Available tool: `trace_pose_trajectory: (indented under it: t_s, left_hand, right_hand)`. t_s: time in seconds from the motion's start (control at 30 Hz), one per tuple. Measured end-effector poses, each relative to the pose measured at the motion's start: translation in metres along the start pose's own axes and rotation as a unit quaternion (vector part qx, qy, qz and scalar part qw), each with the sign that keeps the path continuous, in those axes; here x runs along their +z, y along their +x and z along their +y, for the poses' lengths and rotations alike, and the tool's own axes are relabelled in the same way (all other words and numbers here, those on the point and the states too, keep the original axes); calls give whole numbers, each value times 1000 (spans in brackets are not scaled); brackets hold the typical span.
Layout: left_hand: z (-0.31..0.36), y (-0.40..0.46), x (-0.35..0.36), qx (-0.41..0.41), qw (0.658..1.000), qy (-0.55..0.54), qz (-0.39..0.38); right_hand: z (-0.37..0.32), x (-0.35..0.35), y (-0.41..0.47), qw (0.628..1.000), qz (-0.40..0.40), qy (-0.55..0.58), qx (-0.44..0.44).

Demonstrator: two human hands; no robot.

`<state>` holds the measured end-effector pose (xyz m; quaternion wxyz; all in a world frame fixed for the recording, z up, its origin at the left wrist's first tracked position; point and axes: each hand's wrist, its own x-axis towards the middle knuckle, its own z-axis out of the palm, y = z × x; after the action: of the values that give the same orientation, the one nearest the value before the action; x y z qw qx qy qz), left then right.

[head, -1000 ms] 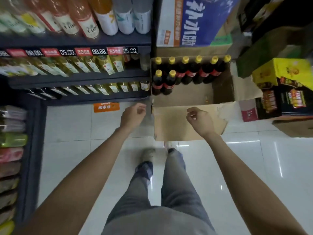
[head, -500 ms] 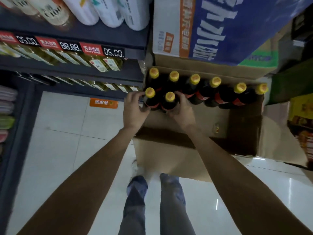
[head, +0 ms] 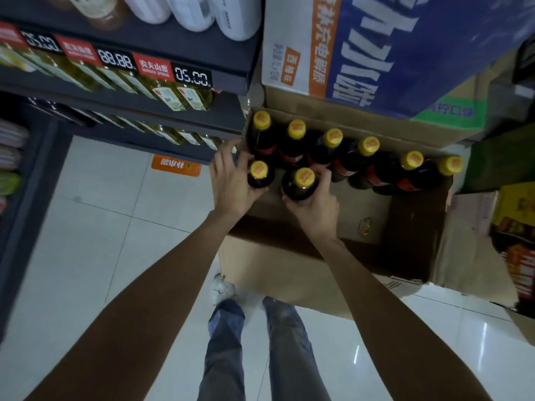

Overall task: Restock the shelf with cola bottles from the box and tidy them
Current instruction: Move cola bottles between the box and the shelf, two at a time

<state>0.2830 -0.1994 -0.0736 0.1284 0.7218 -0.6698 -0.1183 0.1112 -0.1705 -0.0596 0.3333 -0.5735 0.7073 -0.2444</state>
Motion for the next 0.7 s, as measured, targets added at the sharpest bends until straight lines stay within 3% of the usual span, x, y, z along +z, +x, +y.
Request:
trace_pose_trajectory:
  t_s: [0.17,0.33,0.53,0.7]
  left_hand:
    - [20,-30,-57,-11,992,-123,36]
    - [33,-91,-161,-138,932,-333,34]
    - [25,-170,-256,-179,877,-419,149]
    - [1,-251,-300,-292,809,-449,241]
  right_hand:
    - [-25,-50,-24,998,27,13,-52]
    - [-80,-99,-56,985,-13,87,-148]
    - [-160,-105,-100,960,-144,160,-178]
    - [-217,-60,-154,919,-294,172,-199]
